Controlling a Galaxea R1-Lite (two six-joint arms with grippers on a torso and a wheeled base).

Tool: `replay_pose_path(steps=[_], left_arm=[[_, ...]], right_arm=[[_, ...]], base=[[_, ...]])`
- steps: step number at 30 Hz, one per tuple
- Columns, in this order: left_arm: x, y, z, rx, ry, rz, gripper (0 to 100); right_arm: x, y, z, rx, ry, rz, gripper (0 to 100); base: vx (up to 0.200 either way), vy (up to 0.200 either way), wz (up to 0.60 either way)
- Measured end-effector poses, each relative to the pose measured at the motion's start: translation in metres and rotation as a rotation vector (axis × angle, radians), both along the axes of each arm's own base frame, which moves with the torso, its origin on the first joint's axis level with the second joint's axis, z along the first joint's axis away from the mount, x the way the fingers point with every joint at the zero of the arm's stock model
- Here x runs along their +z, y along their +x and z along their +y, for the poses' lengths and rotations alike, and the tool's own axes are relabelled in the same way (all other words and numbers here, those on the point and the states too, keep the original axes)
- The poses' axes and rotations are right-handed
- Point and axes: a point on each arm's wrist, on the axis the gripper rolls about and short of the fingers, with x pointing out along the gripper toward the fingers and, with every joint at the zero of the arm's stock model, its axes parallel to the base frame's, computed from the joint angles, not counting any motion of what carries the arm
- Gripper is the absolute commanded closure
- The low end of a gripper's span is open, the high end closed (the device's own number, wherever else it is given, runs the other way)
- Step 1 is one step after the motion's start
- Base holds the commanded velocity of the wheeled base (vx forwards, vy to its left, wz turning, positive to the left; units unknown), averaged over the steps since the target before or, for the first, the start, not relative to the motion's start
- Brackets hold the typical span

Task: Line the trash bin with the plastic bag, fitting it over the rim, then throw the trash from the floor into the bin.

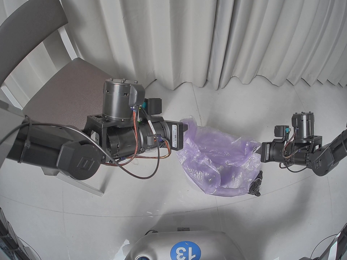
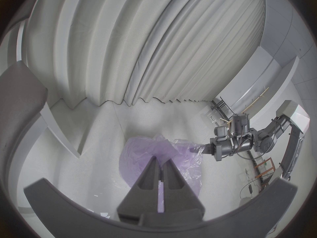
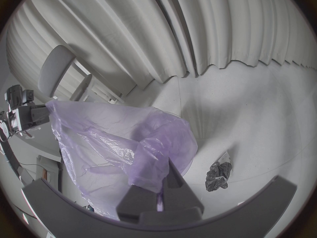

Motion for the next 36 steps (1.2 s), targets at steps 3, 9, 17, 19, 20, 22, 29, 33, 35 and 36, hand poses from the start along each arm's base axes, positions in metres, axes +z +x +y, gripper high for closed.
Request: replay_pose_path(steps=[3, 9, 17, 19, 20, 22, 29, 33, 35, 36], left_arm=[[-0.002, 0.008, -0.004, -0.009, -0.018, -0.002, 100], [-0.015, 0.019, -0.011, 0.000, -0.041, 0.024, 100], [-0.042, 0.019, -0.006, 0.013, 0.007, 0.096, 100], [-0.046, 0.018, -0.003, 0.019, 0.015, 0.107, 100], [-0.048, 0.017, -0.002, 0.021, 0.018, 0.111, 100], [-0.049, 0.014, 0.000, 0.024, 0.022, 0.116, 100], [-0.044, 0.000, 0.008, 0.023, 0.033, 0.121, 100], [-0.041, -0.007, 0.013, 0.024, 0.034, 0.120, 100], [-0.040, -0.010, 0.015, 0.024, 0.035, 0.120, 100], [-0.041, -0.012, 0.017, 0.024, 0.039, 0.124, 100]], right_arm=[[-0.008, 0.011, 0.001, -0.006, 0.003, 0.011, 100], [-0.020, 0.022, 0.002, -0.014, 0.003, 0.041, 100], [-0.038, 0.013, -0.001, -0.017, -0.011, 0.110, 100], [-0.040, 0.009, -0.003, -0.019, -0.013, 0.118, 100], [-0.039, 0.007, -0.003, -0.020, -0.013, 0.120, 100], [-0.038, 0.002, -0.006, -0.024, -0.015, 0.124, 100], [-0.032, -0.018, -0.014, -0.033, -0.031, 0.153, 100], [-0.026, -0.025, -0.017, -0.036, -0.033, 0.153, 100], [-0.023, -0.028, -0.018, -0.037, -0.033, 0.149, 100], [-0.022, -0.029, -0.018, -0.037, -0.033, 0.149, 100]], base=[[0.000, 0.000, 0.00], [0.000, 0.000, 0.00], [0.000, 0.000, 0.00], [0.000, 0.000, 0.00], [0.000, 0.000, 0.00], [0.000, 0.000, 0.00], [0.000, 0.000, 0.00], [0.000, 0.000, 0.00], [0.000, 0.000, 0.00], [0.000, 0.000, 0.00]])
